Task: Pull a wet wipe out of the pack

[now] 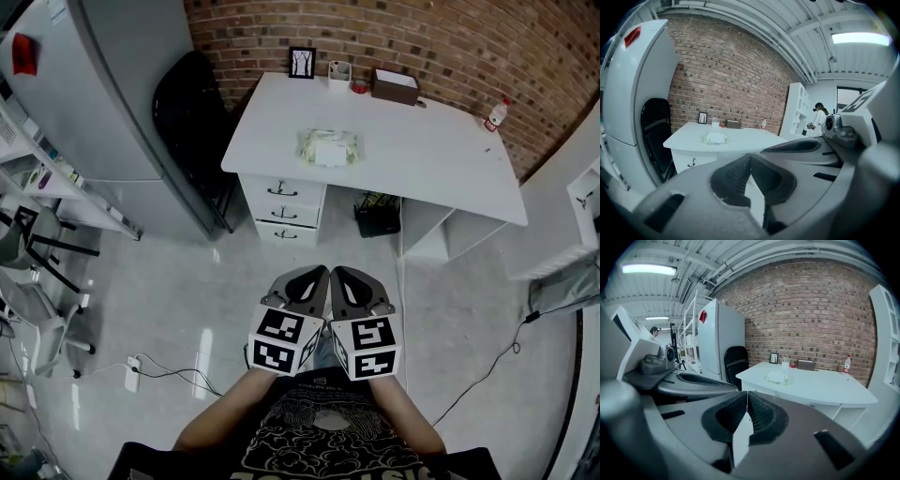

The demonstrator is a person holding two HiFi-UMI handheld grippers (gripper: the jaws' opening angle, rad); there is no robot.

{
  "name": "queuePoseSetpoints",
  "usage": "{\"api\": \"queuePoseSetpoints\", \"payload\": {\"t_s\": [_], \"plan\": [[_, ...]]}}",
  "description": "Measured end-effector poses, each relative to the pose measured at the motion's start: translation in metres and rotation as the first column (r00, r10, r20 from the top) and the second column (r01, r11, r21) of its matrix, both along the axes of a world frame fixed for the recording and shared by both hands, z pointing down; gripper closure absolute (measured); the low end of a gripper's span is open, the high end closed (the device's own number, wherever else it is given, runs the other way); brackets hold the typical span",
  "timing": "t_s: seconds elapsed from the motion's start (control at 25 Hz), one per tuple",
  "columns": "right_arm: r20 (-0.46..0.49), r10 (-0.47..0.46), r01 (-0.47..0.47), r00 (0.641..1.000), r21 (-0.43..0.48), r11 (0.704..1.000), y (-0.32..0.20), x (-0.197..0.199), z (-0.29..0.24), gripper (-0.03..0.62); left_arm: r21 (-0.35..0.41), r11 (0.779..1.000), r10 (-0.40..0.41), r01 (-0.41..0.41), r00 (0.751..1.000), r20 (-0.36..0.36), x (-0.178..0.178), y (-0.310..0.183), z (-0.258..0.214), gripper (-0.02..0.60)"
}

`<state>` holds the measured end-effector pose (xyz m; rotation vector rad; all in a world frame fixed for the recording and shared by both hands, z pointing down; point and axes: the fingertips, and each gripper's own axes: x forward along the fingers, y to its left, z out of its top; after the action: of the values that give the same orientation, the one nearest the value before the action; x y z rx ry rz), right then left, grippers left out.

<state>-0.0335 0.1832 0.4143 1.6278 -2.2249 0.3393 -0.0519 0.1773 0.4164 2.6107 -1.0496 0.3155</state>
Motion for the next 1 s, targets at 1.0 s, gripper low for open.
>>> {"api": "queuePoseSetpoints", "payload": {"t_s": [1.0], "plan": [[0.045,-0.043,0.045,0.998,-0.044,0.998,-0.149,0.053,0.011,0.576,0.015,1.0,0.021,-0.023,0.995,0.099,0.056,-0.146,0.003,0.569]]}}
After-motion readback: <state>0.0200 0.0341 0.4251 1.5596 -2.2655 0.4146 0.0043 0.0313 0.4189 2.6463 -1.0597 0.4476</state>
